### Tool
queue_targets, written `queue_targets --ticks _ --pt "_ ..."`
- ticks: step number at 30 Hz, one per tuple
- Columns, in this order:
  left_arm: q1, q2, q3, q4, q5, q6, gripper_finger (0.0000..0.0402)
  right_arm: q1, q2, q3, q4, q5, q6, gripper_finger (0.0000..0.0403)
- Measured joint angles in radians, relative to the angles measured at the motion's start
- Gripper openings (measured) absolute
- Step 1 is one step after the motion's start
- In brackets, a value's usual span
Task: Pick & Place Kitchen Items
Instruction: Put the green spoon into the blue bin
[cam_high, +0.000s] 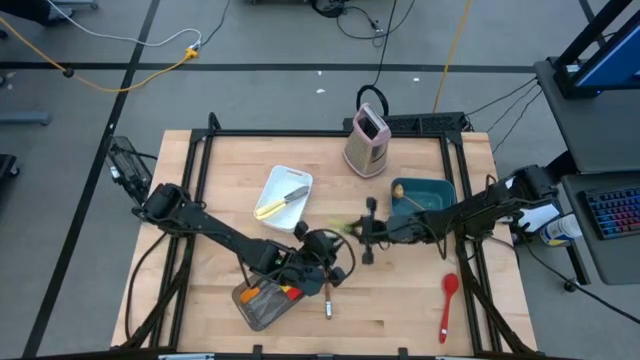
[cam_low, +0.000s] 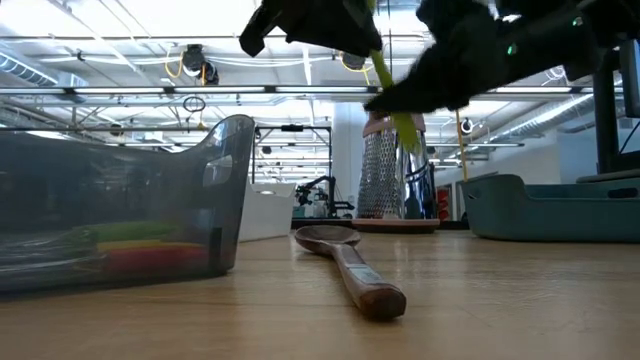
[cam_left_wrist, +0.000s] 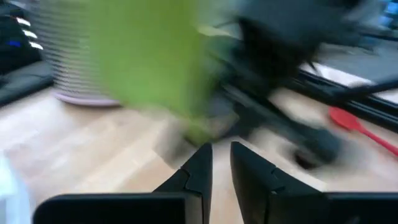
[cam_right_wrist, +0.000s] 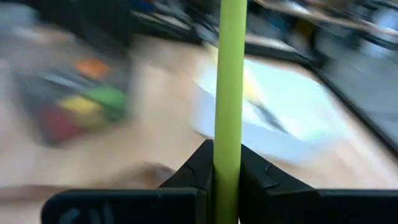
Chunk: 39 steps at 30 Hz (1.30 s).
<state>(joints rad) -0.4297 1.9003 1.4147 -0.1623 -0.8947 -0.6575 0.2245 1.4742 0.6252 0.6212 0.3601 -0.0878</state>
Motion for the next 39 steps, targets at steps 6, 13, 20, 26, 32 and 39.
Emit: queue_targets --ticks 6,13,20,26,32,39 --pt "0.009 0.000 0.000 -0.014 0.092 -0.013 0.0083 0.000 -0.091 -0.002 -0.269 0.235 0.051 0.0026" --pt "0.028 0.000 0.000 -0.025 0.117 -0.060 0.0085 0.010 -0.169 -0.002 -0.548 0.498 0.152 0.0031" --pt "0.037 0.000 0.000 -0.031 0.115 -0.063 0.0085 0.009 -0.188 -0.002 -0.781 0.690 0.251 0.0025" --pt "0.036 0.000 0.000 -0.031 0.133 -0.064 0.0085 0.004 -0.189 -0.002 -0.983 0.798 0.406 0.0030" --pt "0.036 0.000 0.000 -0.031 0.148 -0.064 0.0085 -0.019 -0.213 -0.002 -1.217 0.735 0.631 0.0026" --pt "0.036 0.000 0.000 -0.031 0.160 -0.067 0.0085 -0.036 -0.252 -0.002 -1.556 0.588 0.996 0.0033"
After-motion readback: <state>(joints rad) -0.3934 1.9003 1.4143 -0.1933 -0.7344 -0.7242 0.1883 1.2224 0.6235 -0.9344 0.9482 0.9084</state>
